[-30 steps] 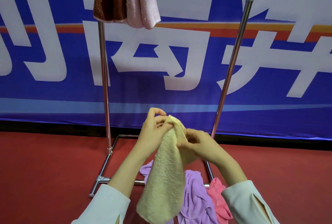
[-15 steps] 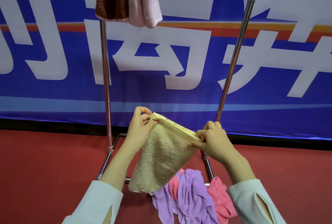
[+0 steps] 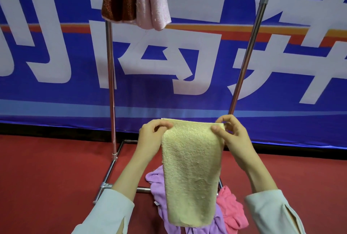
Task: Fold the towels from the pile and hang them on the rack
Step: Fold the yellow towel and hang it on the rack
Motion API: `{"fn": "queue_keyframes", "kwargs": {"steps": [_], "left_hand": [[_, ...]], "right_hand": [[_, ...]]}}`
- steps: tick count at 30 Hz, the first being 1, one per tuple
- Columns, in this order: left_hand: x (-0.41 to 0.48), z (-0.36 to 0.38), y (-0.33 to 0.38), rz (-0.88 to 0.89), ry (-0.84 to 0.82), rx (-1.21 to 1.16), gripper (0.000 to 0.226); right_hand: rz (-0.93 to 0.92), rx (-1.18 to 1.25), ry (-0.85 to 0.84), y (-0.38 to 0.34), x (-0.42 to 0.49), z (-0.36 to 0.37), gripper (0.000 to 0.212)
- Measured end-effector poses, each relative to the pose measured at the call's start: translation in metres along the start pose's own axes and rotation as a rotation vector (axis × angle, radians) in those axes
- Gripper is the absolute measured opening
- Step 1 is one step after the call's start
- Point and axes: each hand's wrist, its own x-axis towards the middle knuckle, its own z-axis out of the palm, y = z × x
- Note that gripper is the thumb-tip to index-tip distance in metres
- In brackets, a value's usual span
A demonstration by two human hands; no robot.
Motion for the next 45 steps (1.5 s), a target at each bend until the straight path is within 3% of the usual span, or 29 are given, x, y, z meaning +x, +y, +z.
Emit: {"fn": "queue_keyframes", "kwargs": {"steps": [3,9,12,17,20,26,28,30,33,39,45], "left_hand": [[-0.003,0.012,0.003,0.011,0.042,0.084,0.014],[-0.009,0.025,0.005,0.016,0.234,0.167,0.041],[-0.008,0.027,0.002,0.027,0.243,0.216,0.041],[-0.009,0.024,0.001,0.03,0.232,0.24,0.038],[-0.009,0.025,0.0,0.026,0.22,0.25,0.037],[-0.006,0.024,0.0,0.016,0.07,0.232,0.022],[-0.004,0.022,0.0,0.067,-0.026,0.208,0.008],[-0.004,0.018,0.001,0.115,-0.121,0.186,0.027],[-0.006,0.017,0.004,0.125,-0.211,0.14,0.04],[-0.007,0.019,0.004,0.066,-0.365,-0.077,0.013],[-0.011,0.026,0.008,-0.09,-0.388,-0.322,0.025]], "right_hand": [[-0.007,0.021,-0.162,-0.007,-0.004,0.001,0.006],[-0.045,-0.02,-0.406,-0.018,-0.01,0.016,0.014],[-0.04,-0.07,-0.491,-0.018,-0.011,0.02,0.011],[-0.028,-0.183,-0.609,-0.018,-0.013,0.021,0.039],[-0.015,-0.15,-0.641,-0.016,-0.012,0.024,0.041],[-0.232,-0.446,-0.501,-0.016,-0.011,0.03,0.009],[-0.359,-0.58,-0.439,-0.015,-0.012,0.031,0.019],[-0.429,-0.587,-0.422,-0.013,-0.011,0.031,0.027],[-0.431,-0.539,-0.419,-0.013,-0.012,0.031,0.023],[-0.53,-0.681,-0.288,-0.011,-0.01,0.034,0.021],[-0.42,-0.889,-0.117,-0.013,-0.009,0.03,0.028]]}}
